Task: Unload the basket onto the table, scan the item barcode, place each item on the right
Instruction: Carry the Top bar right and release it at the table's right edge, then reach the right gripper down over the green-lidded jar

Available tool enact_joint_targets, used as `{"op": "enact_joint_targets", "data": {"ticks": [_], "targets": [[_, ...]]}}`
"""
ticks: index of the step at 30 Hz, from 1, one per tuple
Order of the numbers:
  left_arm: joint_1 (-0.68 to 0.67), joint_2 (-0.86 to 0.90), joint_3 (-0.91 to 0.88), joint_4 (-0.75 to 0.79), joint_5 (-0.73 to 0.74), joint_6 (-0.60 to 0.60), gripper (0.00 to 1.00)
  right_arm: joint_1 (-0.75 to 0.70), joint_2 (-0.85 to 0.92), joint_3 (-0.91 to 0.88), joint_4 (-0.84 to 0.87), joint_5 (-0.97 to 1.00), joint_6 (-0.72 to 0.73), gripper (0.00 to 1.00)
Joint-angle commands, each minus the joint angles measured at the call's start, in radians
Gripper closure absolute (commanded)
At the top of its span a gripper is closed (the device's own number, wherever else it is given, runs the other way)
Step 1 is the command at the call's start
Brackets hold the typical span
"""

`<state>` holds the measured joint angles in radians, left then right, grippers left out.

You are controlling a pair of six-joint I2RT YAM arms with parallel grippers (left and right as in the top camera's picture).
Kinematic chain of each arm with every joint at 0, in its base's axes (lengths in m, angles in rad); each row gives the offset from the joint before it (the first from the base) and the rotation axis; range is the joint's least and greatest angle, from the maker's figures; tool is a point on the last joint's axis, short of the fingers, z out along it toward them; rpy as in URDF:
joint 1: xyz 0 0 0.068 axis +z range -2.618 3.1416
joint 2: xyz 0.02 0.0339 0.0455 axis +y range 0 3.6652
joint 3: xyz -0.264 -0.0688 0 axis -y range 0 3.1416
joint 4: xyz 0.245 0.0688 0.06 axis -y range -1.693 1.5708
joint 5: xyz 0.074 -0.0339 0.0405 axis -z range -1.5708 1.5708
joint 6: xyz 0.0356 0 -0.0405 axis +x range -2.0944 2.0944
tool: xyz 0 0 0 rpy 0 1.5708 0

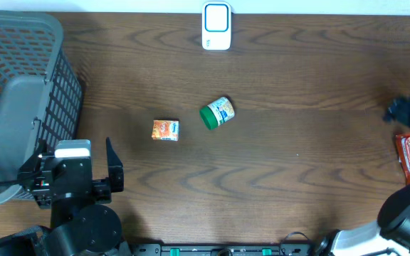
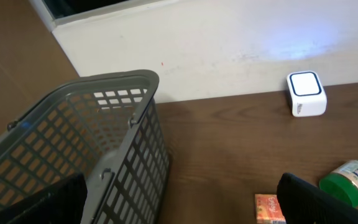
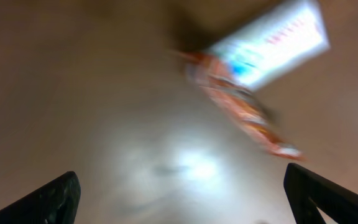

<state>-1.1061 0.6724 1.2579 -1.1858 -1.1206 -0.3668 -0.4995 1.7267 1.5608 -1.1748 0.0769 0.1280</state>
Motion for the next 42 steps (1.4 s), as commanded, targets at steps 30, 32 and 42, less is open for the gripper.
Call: {"op": "enact_joint_targets", "data": {"ticks": [30, 32, 42], "targets": [[0.003, -0.003, 0.003, -0.003, -0.006, -0.005, 0.02, 1.061, 0.208, 0.021, 0.333, -0.178, 1.143, 0.01], [0.003, -0.003, 0.003, -0.003, -0.006, -0.005, 0.02, 1.078, 0.254, 0.021, 0.359, -0.183, 1.184, 0.01], [0.003, -0.003, 0.003, -0.003, -0.006, -0.005, 0.02, 1.12, 0.377, 0.021, 0.435, -0.164, 1.327, 0.01]]}}
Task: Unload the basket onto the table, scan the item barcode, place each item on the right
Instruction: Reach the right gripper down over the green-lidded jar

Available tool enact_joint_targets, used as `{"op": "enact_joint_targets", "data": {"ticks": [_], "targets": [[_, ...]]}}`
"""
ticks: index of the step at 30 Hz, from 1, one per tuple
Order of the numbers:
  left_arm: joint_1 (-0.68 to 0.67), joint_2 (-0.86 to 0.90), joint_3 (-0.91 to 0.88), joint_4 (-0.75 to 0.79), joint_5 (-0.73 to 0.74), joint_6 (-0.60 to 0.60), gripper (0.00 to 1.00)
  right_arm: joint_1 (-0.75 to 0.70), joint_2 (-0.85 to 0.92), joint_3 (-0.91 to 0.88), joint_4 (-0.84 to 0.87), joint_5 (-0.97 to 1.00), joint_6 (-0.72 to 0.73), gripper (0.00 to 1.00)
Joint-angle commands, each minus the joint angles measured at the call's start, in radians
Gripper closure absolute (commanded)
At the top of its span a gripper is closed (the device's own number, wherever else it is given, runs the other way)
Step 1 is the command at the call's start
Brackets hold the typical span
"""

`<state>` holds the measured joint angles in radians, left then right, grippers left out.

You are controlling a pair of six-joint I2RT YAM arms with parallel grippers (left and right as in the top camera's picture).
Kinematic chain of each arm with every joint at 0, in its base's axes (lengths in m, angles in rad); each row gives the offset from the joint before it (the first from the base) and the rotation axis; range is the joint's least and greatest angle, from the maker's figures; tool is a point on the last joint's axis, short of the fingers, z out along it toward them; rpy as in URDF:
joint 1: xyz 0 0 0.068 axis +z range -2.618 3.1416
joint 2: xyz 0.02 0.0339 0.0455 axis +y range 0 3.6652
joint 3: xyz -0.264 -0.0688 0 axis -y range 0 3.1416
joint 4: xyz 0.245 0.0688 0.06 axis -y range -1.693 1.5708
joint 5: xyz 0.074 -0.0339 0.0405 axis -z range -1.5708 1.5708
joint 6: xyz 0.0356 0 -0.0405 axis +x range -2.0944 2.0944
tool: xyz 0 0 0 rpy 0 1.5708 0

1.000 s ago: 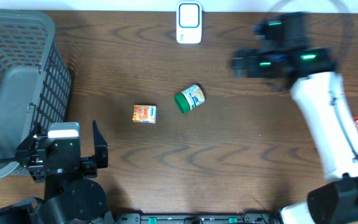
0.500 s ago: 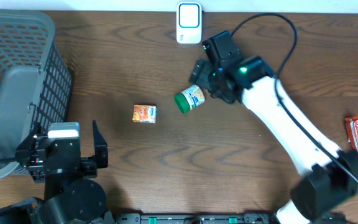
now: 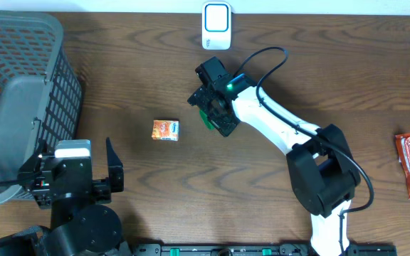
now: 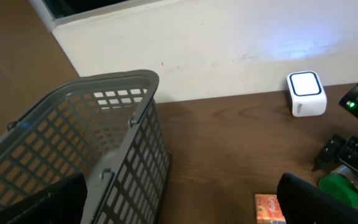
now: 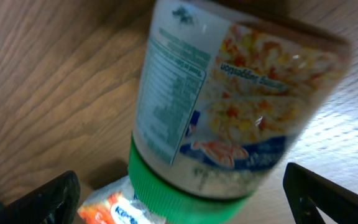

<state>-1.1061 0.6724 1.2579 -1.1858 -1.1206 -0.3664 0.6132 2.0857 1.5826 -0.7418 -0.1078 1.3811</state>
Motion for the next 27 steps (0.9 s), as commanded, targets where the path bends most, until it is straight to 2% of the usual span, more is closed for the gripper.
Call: {"op": "enact_joint_targets", "data": {"ticks": [1, 6, 7, 10, 13, 16, 19, 22, 27], "targets": [[0.003, -0.003, 0.003, -0.003, -0.006, -0.006, 0.02, 0.009, 0.029, 0.0, 0.0, 0.028, 0.082, 0.01], [0.003, -0.003, 0.003, -0.003, -0.006, -0.006, 0.02, 0.012, 0.071, 0.0, 0.0, 0.032, 0.1, 0.02], [0.003, -0.003, 0.003, -0.003, -0.006, -0.006, 0.02, 0.012, 0.075, 0.0, 0.002, 0.037, 0.101, 0.06], [0.003, -0.003, 0.003, -0.003, -0.006, -0.006, 0.02, 0.012, 0.075, 0.0, 0.002, 0.071, 0.106, 0.26], [0.003, -0.003, 0.003, -0.003, -0.006, -0.006, 0.02, 0.012, 0.075, 0.0, 0.005, 0.089, 0.107, 0.28], [0.003, -0.003, 0.003, -0.003, -0.006, -0.006, 0.02, 0.013, 0.076, 0.0, 0.004, 0.092, 0.106, 0.41], [0.003, -0.003, 0.003, -0.003, -0.006, -0.006, 0.02, 0.013, 0.075, 0.0, 0.004, 0.079, 0.09, 0.42], [0.003, -0.003, 0.003, -0.003, -0.006, -0.006, 0.02, 0.013, 0.072, 0.006, -0.013, 0.037, 0.048, 0.48], [0.003, -0.003, 0.003, -0.003, -0.006, -0.006, 0.02, 0.012, 0.052, 0.048, -0.062, -0.064, -0.056, 0.5]]}}
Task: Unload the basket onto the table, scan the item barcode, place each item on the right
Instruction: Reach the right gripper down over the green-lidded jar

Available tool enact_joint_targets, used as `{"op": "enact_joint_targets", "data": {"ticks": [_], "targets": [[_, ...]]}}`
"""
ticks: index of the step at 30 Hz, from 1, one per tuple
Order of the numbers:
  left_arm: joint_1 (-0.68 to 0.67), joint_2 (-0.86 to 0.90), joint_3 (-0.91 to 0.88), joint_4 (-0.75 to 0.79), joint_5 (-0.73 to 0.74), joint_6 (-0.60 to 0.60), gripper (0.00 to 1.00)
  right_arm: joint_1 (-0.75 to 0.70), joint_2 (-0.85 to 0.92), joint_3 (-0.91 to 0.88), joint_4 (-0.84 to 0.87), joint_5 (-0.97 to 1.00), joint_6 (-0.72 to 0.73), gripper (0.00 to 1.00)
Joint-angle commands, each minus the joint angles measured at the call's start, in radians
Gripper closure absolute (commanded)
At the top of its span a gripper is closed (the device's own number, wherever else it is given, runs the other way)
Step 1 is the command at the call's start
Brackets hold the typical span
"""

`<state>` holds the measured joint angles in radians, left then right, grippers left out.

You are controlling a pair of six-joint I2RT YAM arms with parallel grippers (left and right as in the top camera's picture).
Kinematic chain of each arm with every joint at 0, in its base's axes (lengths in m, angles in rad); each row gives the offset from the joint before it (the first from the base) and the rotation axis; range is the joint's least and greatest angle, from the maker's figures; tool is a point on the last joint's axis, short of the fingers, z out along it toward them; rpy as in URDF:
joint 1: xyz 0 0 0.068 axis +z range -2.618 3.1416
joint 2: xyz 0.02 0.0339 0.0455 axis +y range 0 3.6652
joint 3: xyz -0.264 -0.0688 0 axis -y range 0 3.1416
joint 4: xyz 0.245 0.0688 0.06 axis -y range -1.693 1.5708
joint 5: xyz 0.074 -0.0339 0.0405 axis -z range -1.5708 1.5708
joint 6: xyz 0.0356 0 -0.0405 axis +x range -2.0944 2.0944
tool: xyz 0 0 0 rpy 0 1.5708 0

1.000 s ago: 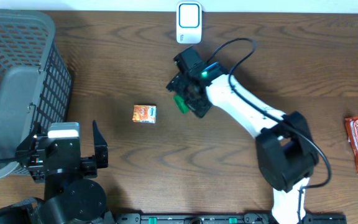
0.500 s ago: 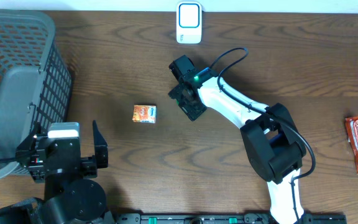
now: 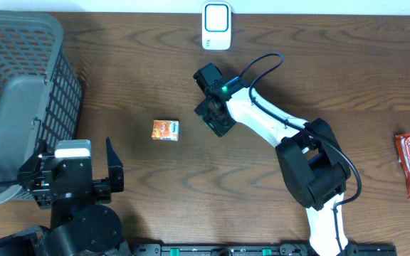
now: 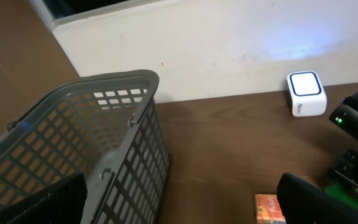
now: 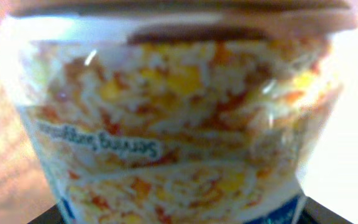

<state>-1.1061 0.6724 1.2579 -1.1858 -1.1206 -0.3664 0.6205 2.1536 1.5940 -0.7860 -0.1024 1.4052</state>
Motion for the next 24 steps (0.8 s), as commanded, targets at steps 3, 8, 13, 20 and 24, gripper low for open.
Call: {"op": "enact_joint_targets", "data": {"ticks": [3, 8, 13, 20, 24], "targets": [[0.003, -0.003, 0.003, -0.003, -0.006, -0.006, 0.02, 0.0, -0.032, 0.091, -0.112, -0.13, -0.166, 0.48], [0.003, -0.003, 0.003, -0.003, -0.006, -0.006, 0.02, -0.022, -0.048, 0.162, -0.277, -0.364, -0.321, 0.42], [0.003, -0.003, 0.003, -0.003, -0.006, -0.006, 0.02, -0.049, -0.048, 0.157, -0.347, -0.593, -0.464, 0.43], [0.003, -0.003, 0.003, -0.003, -0.006, -0.006, 0.02, -0.078, -0.048, 0.15, -0.505, -0.711, -0.628, 0.44], [0.003, -0.003, 0.003, -0.003, -0.006, -0.006, 0.02, -0.08, -0.048, 0.131, -0.568, -0.773, -0.702, 0.4]]}}
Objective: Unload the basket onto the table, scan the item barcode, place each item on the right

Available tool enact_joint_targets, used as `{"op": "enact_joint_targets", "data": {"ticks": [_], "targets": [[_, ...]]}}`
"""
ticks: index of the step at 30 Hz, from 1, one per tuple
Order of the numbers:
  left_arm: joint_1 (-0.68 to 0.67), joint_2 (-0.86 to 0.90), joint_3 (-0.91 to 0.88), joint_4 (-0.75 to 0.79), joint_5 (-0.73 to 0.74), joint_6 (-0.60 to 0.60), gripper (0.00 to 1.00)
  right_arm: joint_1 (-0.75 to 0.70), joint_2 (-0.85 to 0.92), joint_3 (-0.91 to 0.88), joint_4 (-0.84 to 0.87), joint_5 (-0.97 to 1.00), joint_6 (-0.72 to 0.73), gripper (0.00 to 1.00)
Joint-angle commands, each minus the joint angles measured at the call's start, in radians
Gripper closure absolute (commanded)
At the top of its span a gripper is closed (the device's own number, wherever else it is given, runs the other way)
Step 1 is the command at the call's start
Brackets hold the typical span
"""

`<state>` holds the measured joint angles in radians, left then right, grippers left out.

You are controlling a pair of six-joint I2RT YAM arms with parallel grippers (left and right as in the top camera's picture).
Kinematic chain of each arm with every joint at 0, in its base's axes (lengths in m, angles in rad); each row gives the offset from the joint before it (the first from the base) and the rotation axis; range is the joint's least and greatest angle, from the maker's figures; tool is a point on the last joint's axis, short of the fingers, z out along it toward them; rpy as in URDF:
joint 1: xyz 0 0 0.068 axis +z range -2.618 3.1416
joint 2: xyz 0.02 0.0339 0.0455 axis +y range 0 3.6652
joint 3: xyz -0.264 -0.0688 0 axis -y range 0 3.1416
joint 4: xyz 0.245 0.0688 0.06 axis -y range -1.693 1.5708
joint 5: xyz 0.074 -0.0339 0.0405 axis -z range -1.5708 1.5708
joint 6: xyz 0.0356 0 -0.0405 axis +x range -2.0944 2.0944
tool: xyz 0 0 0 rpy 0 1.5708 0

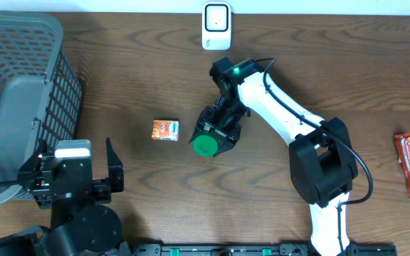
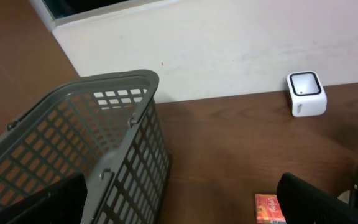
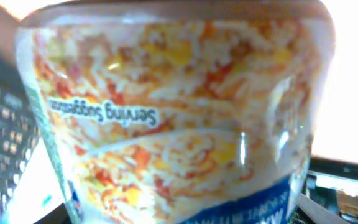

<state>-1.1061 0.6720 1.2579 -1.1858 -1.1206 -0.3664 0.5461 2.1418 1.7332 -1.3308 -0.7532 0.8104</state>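
Note:
A jar of rice mix with a green lid (image 1: 205, 145) is held off the table by my right gripper (image 1: 219, 131), which is shut on it, lid turned up toward the overhead camera. The jar's label (image 3: 173, 112) fills the right wrist view and hides the fingers. The white barcode scanner (image 1: 216, 26) stands at the table's far edge, also seen as the scanner (image 2: 306, 92). My left gripper (image 2: 179, 205) is open at the near left, holding nothing.
A small orange box (image 1: 166, 130) lies left of the jar. A grey wire basket (image 1: 20, 92) fills the left side. A red snack bar lies at the right edge. The dark wooden table (image 1: 319, 71) lies bare behind the right arm.
The jar lay on its side on the table with my right gripper around it. Now it is off the table, nearer the front, lid facing up. The left arm is unchanged.
My right gripper was at the far right by the snack bar while the jar lay at the table's middle. Then the gripper was over the jar, then close round it on the table. Now it holds the jar raised, slightly nearer the front.

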Motion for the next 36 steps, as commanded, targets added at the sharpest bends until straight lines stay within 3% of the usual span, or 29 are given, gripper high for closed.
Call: {"op": "enact_joint_targets", "data": {"ticks": [1, 5, 9, 18, 25, 28, 31, 36], "targets": [[0.003, -0.002, 0.003, -0.003, -0.006, -0.006, 0.02, -0.006, -0.036, -0.022, -0.025, -0.15, -0.124, 0.39], [0.003, -0.002, 0.003, -0.003, -0.006, -0.006, 0.02, -0.002, -0.035, -0.107, -0.027, -0.237, -0.195, 0.34], [0.003, -0.002, 0.003, -0.003, -0.006, -0.006, 0.02, -0.005, -0.035, -0.26, -0.029, -0.255, -0.241, 0.43], [0.003, -0.002, 0.003, -0.003, -0.006, -0.006, 0.02, -0.025, -0.035, -0.39, -0.116, -0.356, -0.332, 0.4], [0.003, -0.002, 0.003, -0.003, -0.006, -0.006, 0.02, -0.042, -0.035, -0.39, -0.142, -0.343, -0.275, 0.11], [0.003, -0.002, 0.003, -0.003, -0.006, -0.006, 0.02, -0.052, -0.035, -0.39, -0.109, -0.317, -0.228, 0.09], [0.003, -0.002, 0.003, -0.003, -0.006, -0.006, 0.02, -0.063, -0.035, -0.39, -0.059, -0.308, -0.22, 0.01], [0.003, -0.002, 0.003, -0.003, -0.006, -0.006, 0.02, -0.078, -0.037, -0.371, -0.054, -0.102, -0.235, 0.01]]}}
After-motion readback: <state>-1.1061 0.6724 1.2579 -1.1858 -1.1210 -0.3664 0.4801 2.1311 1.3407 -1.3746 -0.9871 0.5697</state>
